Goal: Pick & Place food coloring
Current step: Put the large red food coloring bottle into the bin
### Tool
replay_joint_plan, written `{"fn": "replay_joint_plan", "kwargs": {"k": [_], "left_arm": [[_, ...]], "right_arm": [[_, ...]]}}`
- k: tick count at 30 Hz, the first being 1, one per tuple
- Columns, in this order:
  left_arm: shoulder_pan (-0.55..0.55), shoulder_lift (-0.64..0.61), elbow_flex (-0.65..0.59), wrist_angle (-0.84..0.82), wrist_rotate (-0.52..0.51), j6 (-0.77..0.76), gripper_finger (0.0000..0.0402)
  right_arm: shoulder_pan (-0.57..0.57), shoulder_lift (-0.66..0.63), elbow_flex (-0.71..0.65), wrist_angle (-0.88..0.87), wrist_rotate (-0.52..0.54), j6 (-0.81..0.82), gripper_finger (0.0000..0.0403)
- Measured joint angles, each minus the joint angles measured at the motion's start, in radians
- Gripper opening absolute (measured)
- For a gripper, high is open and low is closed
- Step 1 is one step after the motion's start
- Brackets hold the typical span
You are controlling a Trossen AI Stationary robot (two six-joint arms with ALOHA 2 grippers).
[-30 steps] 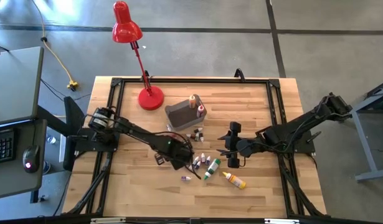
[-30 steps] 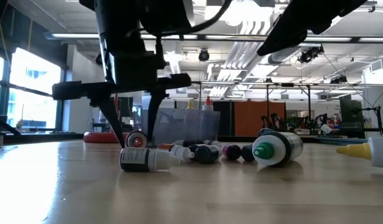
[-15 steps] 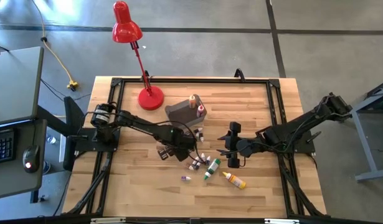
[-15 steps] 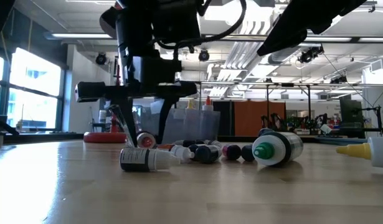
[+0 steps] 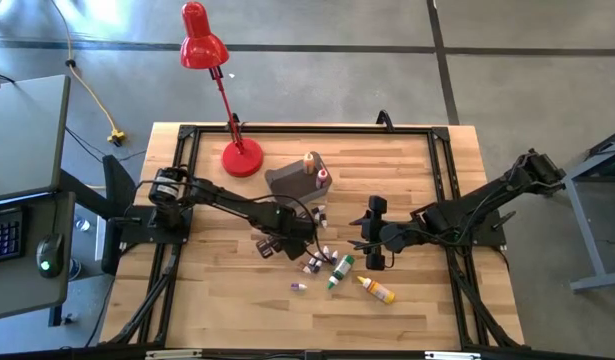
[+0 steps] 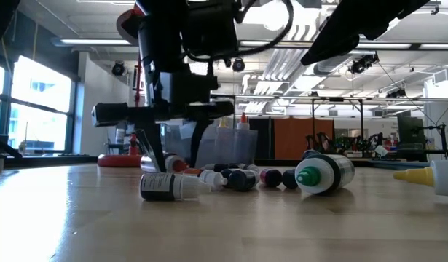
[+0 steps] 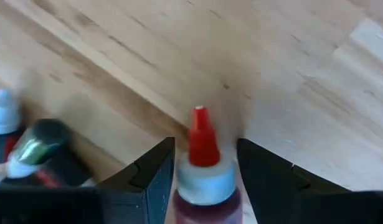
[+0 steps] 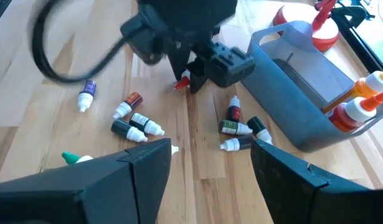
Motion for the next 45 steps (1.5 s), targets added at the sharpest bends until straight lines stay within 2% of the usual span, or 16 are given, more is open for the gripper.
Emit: {"fn": "replay_joint_plan", "kwargs": {"k": [12,20,25,32,35,38,41,45], "left_arm": [[0.005,0.025,0.003,-0.017,-0.011,0.003,0.0172],[0.01,0.028,0.002,-0.03,-0.013,-0.025,0.0111],[0.009,0.03,0.018,-0.044,-0.018,-0.134,0.0109],[0.005,0.035,0.189,-0.095,-0.087,-0.422,0.0109],[0.005,0.037,0.284,-0.175,-0.118,-0.513,0.0104],[0.004,0.036,0.364,-0.232,-0.132,-0.549,0.0106],[0.004,0.036,0.451,-0.36,-0.143,-0.566,0.0108],[0.004,0.034,0.584,-0.574,-0.249,-0.574,0.0109]], "right_arm": [[0.0,0.0,0.0,0.0,0.0,-0.001,0.0216],[0.0,0.0,0.0,0.0,0.0,-0.001,0.0216],[0.0,0.0,0.0,0.0,0.0,-0.001,0.0216],[0.0,0.0,0.0,0.003,0.0,-0.001,0.0216],[0.0,0.0,0.0,0.004,0.0,-0.002,0.0216],[0.0,0.0,0.0,0.007,0.0,-0.002,0.0216],[0.0,0.0,0.0,0.008,0.005,-0.002,0.0216],[0.0,0.0,0.0,0.008,0.007,-0.002,0.0216]]}}
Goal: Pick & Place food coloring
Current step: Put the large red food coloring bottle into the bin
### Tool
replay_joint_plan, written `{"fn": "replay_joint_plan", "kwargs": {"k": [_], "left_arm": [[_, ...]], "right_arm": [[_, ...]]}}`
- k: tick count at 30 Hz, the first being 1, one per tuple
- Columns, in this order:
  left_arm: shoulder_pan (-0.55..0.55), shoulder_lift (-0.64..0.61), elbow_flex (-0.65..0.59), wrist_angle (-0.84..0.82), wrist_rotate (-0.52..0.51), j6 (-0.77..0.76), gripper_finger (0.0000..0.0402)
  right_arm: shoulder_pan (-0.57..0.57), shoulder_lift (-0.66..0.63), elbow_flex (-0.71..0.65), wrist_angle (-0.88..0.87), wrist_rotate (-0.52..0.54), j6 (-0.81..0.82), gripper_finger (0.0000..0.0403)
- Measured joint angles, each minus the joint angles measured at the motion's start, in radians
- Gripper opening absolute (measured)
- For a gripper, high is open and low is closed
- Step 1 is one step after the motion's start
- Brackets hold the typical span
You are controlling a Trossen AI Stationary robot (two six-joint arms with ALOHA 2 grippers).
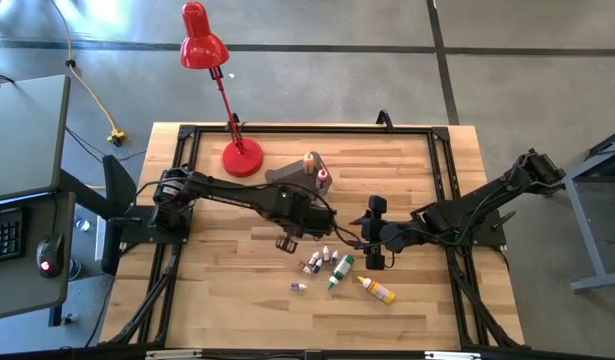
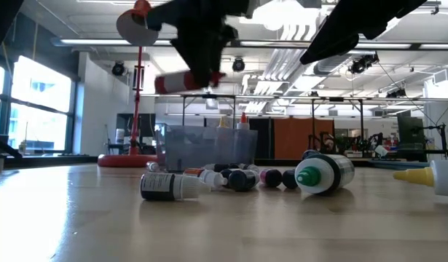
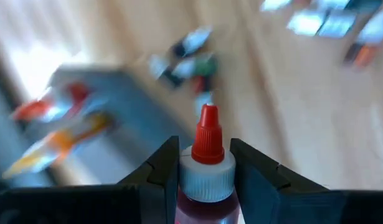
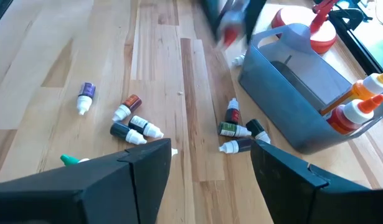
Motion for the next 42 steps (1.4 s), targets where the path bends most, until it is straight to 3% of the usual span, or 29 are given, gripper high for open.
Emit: {"fn": "replay_joint_plan", "kwargs": {"k": [5,8,13,16,20,25,28,33,35,37,42], "left_arm": [[0.001,-0.035,0.151,-0.207,-0.133,-0.033,0.0109],[0.001,-0.104,0.189,-0.253,-0.148,-0.081,0.011],[0.0,-0.286,0.141,-0.223,-0.142,-0.185,0.011],[0.0,-0.406,0.04,-0.114,-0.145,-0.22,0.011],[0.001,-0.574,-0.211,0.205,-0.156,-0.16,0.011],[0.031,-0.754,-0.632,0.834,-0.153,-0.003,0.011],[0.086,-0.789,-0.874,1.198,-0.101,0.01,0.0111],[0.204,-0.72,-1.193,1.854,-0.052,-0.011,0.0111],[0.253,-0.662,-1.273,2.03,-0.049,-0.066,0.0111],[0.297,-0.596,-1.308,2.142,-0.009,-0.14,0.0111],[0.362,-0.42,-1.3,2.247,0.093,-0.213,0.0111]], "right_arm": [[0.0,0.0,0.0,0.0,0.001,0.008,0.0216],[0.0,0.0,0.0,0.002,0.001,0.008,0.0216],[0.0,0.0,0.0,0.008,0.0,0.009,0.0216],[0.0,0.0,0.0,0.008,0.0,0.01,0.0216],[0.0,0.0,0.0,0.014,0.001,0.01,0.0216],[0.0,0.0,0.0,0.016,0.0,0.01,0.0216],[0.0,0.0,0.0,0.027,0.0,0.011,0.0216],[0.0,0.0,0.0,0.038,-0.002,0.01,0.0216],[0.0,0.0,0.0,0.042,-0.003,0.01,0.0216],[0.0,0.0,-0.001,0.045,-0.002,0.01,0.0216],[0.0,0.0,0.0,0.054,-0.001,-0.01,0.0216]]}}
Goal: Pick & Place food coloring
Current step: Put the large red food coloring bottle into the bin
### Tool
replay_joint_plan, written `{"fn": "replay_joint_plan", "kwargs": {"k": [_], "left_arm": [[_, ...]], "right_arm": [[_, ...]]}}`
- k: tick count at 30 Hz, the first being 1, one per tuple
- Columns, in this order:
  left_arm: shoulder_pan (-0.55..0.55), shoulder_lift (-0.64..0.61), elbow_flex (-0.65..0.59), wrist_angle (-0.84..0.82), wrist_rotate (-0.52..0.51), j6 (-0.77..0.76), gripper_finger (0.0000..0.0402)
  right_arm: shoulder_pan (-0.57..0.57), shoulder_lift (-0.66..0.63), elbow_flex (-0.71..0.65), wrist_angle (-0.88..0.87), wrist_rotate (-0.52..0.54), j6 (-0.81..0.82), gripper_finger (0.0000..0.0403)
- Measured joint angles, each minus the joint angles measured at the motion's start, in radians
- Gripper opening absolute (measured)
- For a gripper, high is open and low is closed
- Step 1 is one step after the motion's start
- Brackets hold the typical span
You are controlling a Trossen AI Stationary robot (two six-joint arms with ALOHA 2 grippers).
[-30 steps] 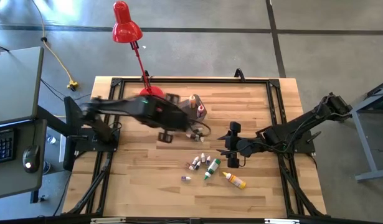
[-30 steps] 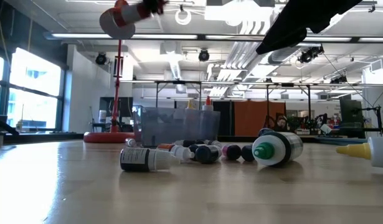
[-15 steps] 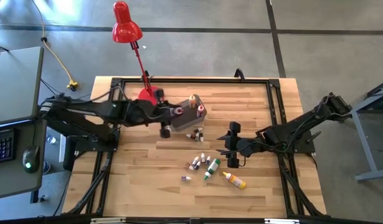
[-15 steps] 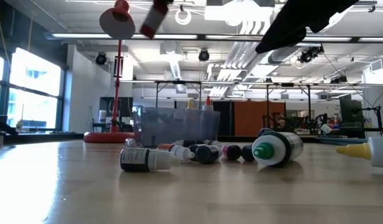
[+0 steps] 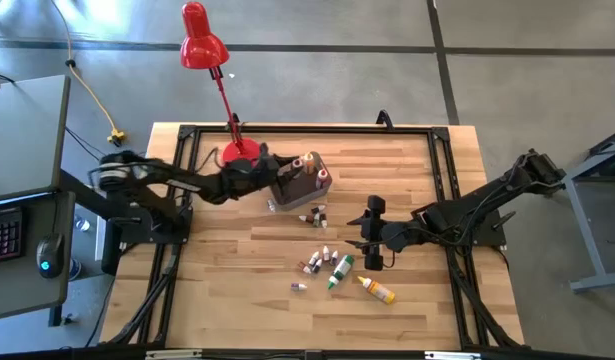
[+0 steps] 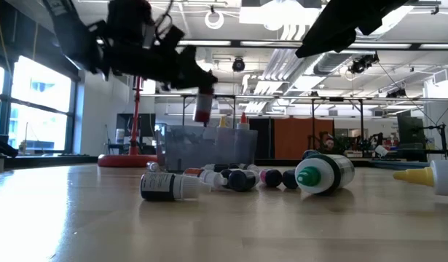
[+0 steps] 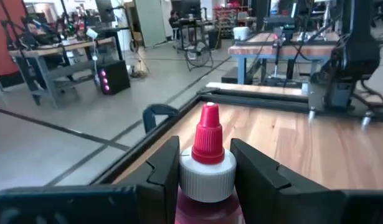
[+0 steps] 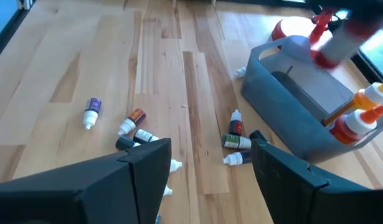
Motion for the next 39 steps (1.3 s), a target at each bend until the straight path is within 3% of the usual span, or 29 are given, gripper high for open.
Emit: {"fn": "replay_joint_plan", "kwargs": {"k": [8,14,39], "left_arm": [[-0.002,0.244,0.123,0.072,-0.012,-0.011,0.0111],[-0.001,0.346,0.196,0.076,-0.129,-0.02,0.0111],[-0.001,0.401,0.211,0.047,-0.196,-0.134,0.0111]], "right_arm": [[0.0,0.0,0.0,0.005,-0.004,-0.006,0.0216],[0.0,0.0,0.0,-0.005,-0.001,-0.006,0.0216],[0.0,0.0,0.0,-0.01,-0.002,-0.006,0.0216]]}}
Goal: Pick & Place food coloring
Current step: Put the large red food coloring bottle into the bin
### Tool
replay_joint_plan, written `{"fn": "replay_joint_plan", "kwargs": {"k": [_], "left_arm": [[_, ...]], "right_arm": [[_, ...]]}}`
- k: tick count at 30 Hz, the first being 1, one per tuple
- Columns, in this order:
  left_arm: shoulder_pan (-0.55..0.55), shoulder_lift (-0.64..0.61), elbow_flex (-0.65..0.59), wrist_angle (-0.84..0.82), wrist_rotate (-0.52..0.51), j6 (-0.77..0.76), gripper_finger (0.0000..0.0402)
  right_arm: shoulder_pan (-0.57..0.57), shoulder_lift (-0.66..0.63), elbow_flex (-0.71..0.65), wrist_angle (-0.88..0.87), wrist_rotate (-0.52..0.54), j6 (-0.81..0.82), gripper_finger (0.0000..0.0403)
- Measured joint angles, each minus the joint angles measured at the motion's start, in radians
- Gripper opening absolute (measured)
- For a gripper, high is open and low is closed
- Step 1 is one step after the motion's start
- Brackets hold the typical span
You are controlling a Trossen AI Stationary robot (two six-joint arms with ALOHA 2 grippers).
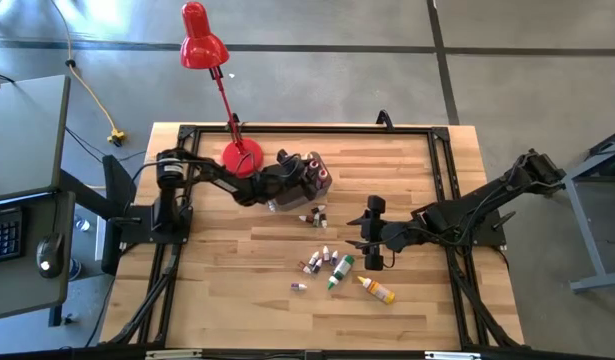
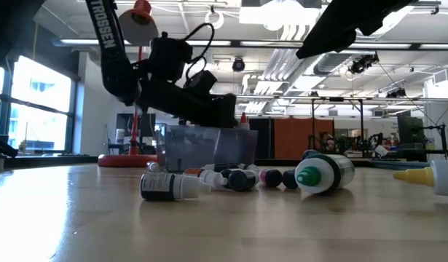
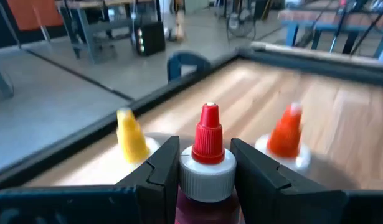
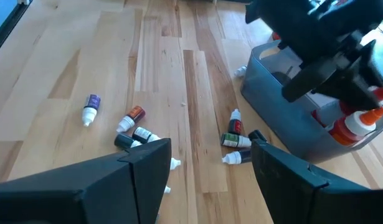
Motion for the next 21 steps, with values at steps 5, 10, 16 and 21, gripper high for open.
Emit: {"fn": "replay_joint_plan", "kwargs": {"k": [5,10,16,21], "left_arm": [[0.0,0.045,0.027,0.012,-0.004,-0.015,0.0111],[0.0,0.062,0.072,-0.015,-0.002,-0.011,0.0111],[-0.001,0.063,0.12,-0.087,-0.04,0.016,0.0132],[-0.001,0.064,0.125,-0.096,-0.065,0.022,0.0149]], "right_arm": [[0.0,0.0,0.0,0.0,0.0,0.0,0.0216],[0.0,0.0,0.0,0.0,0.0,0.0,0.0216],[0.0,0.0,0.0,0.0,-0.001,0.0,0.0216],[0.0,0.0,0.0,0.0,-0.001,0.0,0.0216]]}}
